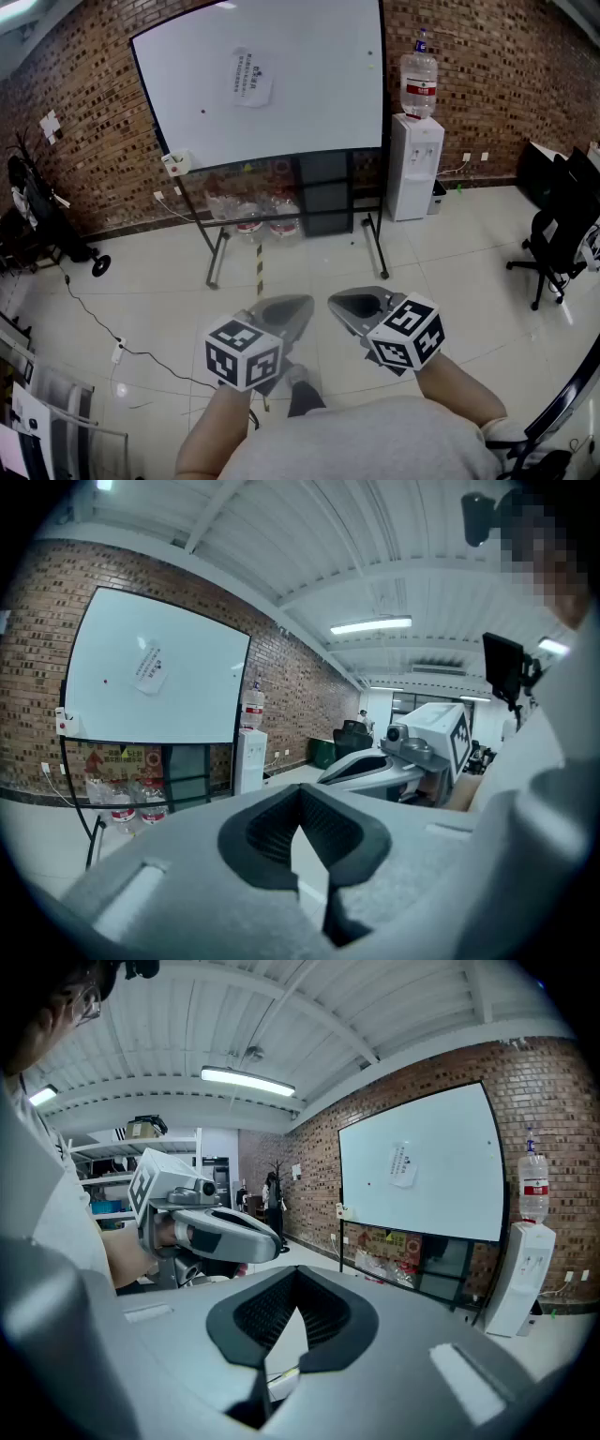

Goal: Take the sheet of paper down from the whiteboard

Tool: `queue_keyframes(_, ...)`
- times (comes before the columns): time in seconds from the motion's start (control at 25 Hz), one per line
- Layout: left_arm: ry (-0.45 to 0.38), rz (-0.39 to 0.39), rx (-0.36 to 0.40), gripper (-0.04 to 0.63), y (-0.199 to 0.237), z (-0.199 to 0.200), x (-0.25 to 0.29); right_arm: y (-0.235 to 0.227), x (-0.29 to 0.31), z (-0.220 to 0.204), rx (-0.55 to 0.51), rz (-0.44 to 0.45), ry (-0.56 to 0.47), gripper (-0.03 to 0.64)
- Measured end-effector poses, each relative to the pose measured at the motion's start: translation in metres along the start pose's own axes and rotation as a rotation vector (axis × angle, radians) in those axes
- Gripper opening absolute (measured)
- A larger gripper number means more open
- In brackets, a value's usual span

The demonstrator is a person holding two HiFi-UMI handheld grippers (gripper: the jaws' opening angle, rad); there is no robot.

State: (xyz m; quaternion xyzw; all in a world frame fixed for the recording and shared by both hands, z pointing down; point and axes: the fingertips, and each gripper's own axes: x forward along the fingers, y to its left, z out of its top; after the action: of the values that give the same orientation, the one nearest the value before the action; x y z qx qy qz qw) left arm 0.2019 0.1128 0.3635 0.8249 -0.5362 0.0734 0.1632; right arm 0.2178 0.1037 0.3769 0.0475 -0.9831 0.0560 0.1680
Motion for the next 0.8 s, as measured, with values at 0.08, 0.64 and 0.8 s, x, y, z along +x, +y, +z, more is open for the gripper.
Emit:
queue_keyframes(0.08,-0.002,0.008,0.000,0.002,0.017,-0.001,0.002,-0.006,0.016,0.001,-0.002,0.010,0.004,-0.002)
queue_keyframes(0.64,-0.022,0.057,-0.020,0.002,0.270,0.052,0.051,-0.144,0.221,0.074,-0.020,0.012,0.029,-0.002)
queue_keyframes(0.8,-0.041,0.055,0.019,0.002,0.358,0.082,0.050,-0.176,0.285,0.117,-0.027,-0.044,0.018,-0.002)
